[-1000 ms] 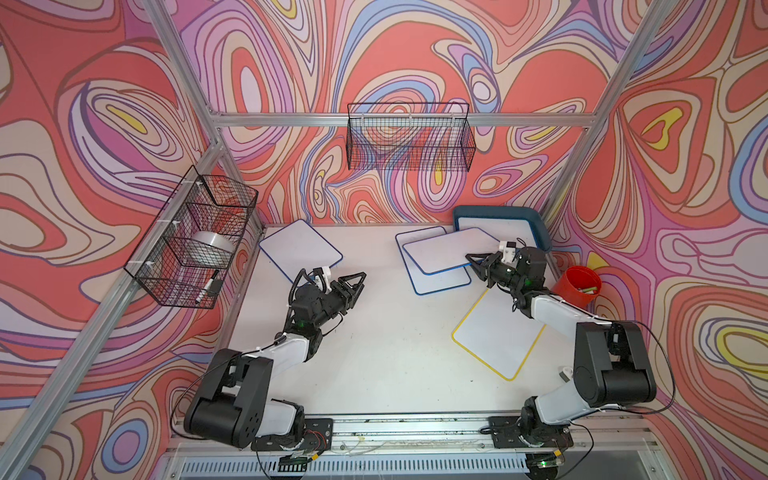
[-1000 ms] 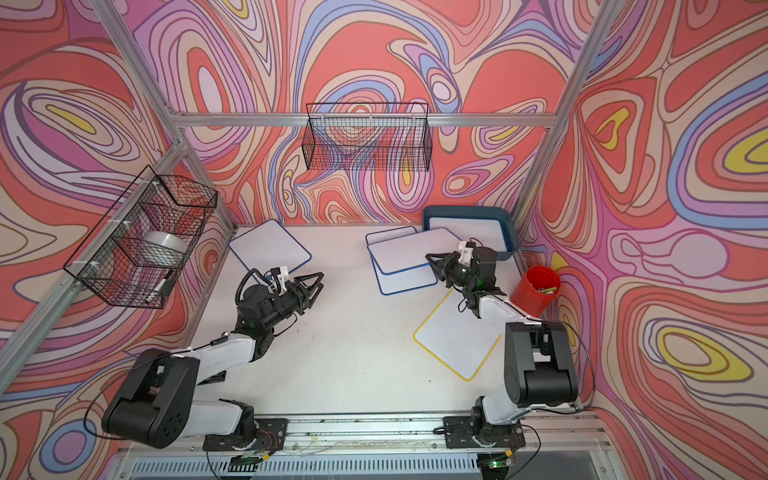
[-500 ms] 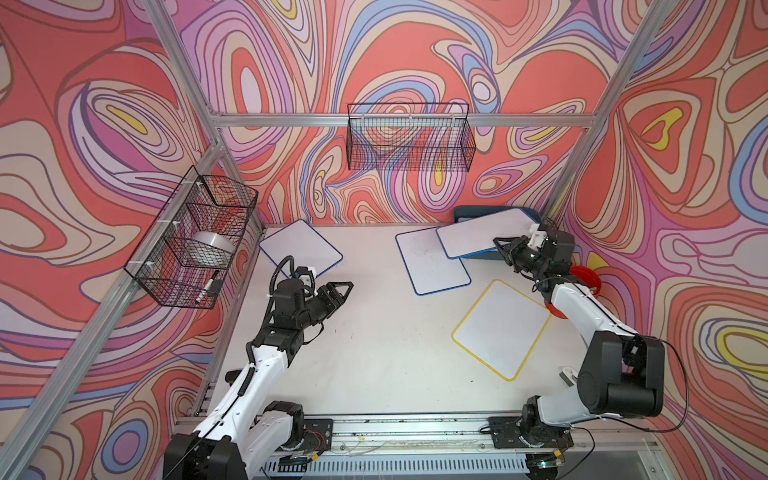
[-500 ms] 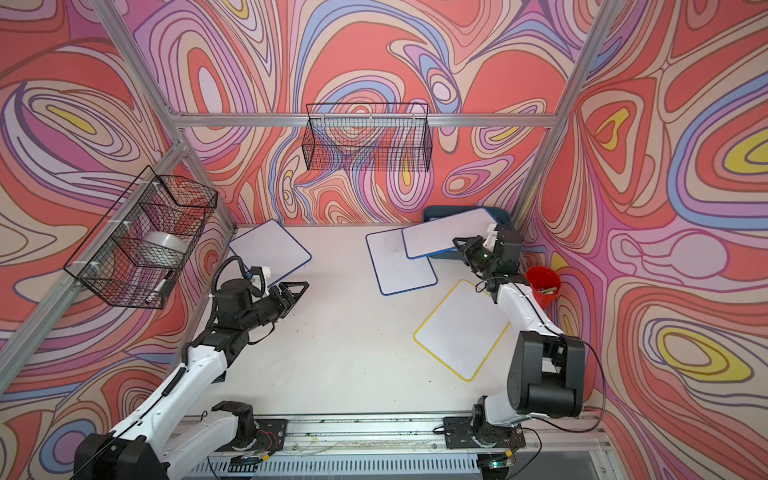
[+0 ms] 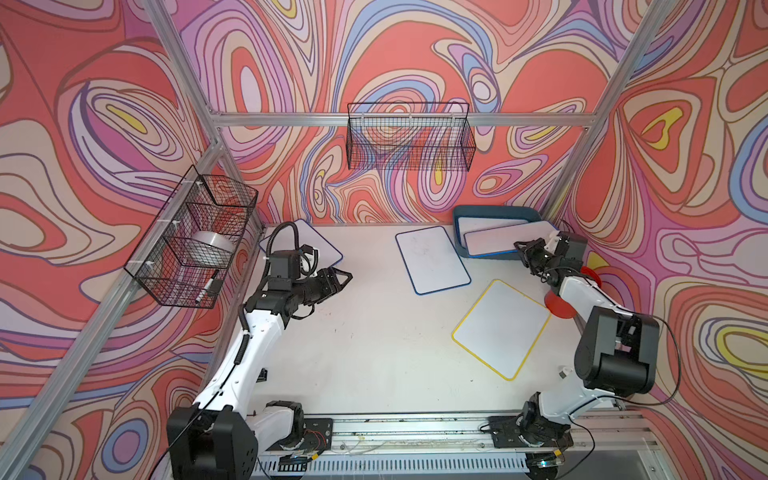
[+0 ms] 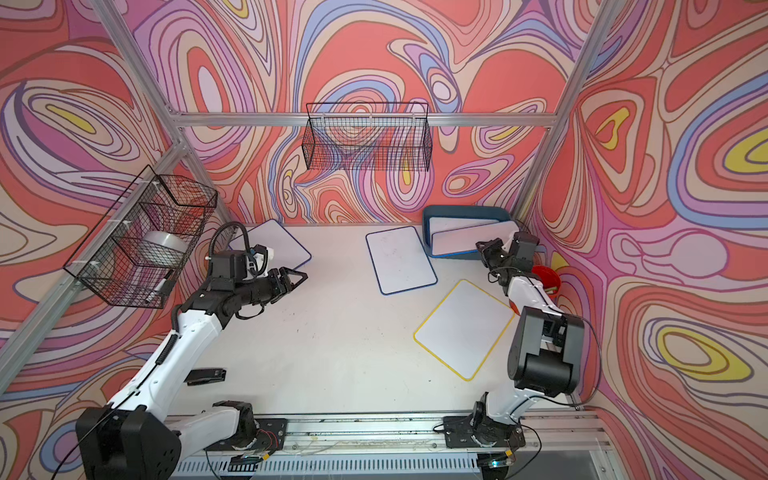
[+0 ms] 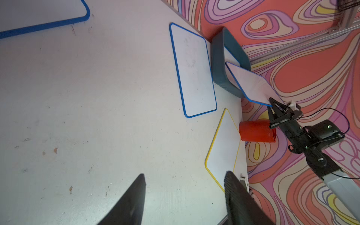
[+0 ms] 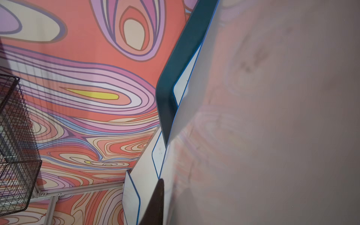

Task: Put the whiteboard into the storage box
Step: Place the whiteboard in the storage box.

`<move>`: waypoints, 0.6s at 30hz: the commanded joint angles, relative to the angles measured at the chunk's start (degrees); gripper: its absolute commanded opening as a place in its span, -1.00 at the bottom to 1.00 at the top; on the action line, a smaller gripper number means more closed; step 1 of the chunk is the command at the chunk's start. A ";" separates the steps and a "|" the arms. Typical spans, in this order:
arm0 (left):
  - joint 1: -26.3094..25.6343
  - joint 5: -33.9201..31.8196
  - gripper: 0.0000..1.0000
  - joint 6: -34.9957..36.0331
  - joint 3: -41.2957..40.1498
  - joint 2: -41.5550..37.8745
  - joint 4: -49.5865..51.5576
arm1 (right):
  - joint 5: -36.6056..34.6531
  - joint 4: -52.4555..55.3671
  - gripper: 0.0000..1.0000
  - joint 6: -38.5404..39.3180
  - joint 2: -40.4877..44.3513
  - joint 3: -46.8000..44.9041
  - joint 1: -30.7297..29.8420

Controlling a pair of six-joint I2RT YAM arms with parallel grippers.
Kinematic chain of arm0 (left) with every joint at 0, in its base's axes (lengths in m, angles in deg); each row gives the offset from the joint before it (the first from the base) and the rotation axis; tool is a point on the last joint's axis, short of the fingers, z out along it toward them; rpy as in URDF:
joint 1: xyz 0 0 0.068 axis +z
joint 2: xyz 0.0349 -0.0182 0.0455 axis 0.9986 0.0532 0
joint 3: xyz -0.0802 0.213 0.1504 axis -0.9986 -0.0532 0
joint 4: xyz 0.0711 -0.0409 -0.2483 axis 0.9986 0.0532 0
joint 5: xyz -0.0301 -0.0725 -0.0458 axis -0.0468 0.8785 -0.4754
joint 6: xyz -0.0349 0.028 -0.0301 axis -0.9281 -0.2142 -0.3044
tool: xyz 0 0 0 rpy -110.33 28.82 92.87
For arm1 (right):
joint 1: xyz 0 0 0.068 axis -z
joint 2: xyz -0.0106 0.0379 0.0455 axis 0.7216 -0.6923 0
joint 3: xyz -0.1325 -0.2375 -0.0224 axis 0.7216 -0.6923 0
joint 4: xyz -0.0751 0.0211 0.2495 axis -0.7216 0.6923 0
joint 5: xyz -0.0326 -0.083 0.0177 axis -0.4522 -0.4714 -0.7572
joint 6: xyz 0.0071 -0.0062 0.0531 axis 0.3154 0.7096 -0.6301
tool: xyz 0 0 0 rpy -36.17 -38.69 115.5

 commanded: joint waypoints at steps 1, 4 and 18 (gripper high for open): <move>2.47 3.69 0.21 7.04 4.75 2.67 8.70 | 1.39 -6.39 -1.00 0.33 -3.08 3.16 0.14; 3.96 2.22 0.19 8.78 4.14 3.70 7.94 | 3.43 -7.59 -0.97 -1.17 -7.70 4.60 0.14; 11.77 10.19 0.19 4.58 -2.11 5.57 0.35 | 6.24 9.67 -0.15 7.10 -22.45 21.50 -0.06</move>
